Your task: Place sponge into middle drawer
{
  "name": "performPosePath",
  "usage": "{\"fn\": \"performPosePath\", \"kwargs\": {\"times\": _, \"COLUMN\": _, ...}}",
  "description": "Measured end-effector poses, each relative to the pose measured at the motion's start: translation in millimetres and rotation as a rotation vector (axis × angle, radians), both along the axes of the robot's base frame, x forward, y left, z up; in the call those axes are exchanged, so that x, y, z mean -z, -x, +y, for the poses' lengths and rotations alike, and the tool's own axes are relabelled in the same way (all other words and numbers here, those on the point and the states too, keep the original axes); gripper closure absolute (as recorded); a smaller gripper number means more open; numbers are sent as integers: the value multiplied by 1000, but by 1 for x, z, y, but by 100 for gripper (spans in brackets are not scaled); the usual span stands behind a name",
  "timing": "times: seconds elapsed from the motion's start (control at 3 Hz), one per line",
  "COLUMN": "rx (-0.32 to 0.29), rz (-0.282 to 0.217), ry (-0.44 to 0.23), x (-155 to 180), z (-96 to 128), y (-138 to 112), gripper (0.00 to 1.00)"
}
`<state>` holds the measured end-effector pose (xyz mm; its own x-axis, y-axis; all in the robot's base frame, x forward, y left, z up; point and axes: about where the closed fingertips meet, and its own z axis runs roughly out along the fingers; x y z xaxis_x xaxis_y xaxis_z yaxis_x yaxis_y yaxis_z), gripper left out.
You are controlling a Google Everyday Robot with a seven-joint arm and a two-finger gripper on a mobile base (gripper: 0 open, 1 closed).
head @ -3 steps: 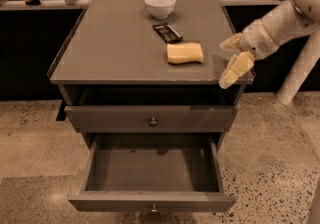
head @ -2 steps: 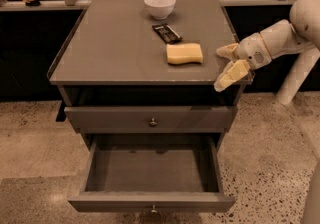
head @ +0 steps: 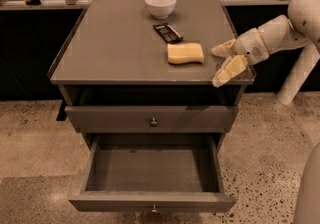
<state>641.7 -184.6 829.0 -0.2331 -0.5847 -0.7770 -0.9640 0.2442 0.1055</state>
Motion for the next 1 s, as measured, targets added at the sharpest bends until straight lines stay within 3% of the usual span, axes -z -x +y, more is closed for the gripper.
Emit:
{"fn": "performPosePath", "kwargs": {"times": 0.33, "rx": -21, "rz": -110, "ry": -29, "x": -34, "z": 11, "y": -21, "gripper": 0}}
{"fn": "performPosePath", "kwargs": {"times": 0.67, "rx": -67, "rz": -144, "ry": -53, "x": -38, "z": 32, "y": -34, "gripper": 0}}
{"fn": "performPosePath", "kwargs": {"times": 1.0, "rx": -69, "rz": -154, "ry": -45, "x": -38, "z": 35, "y": -37, "gripper": 0}}
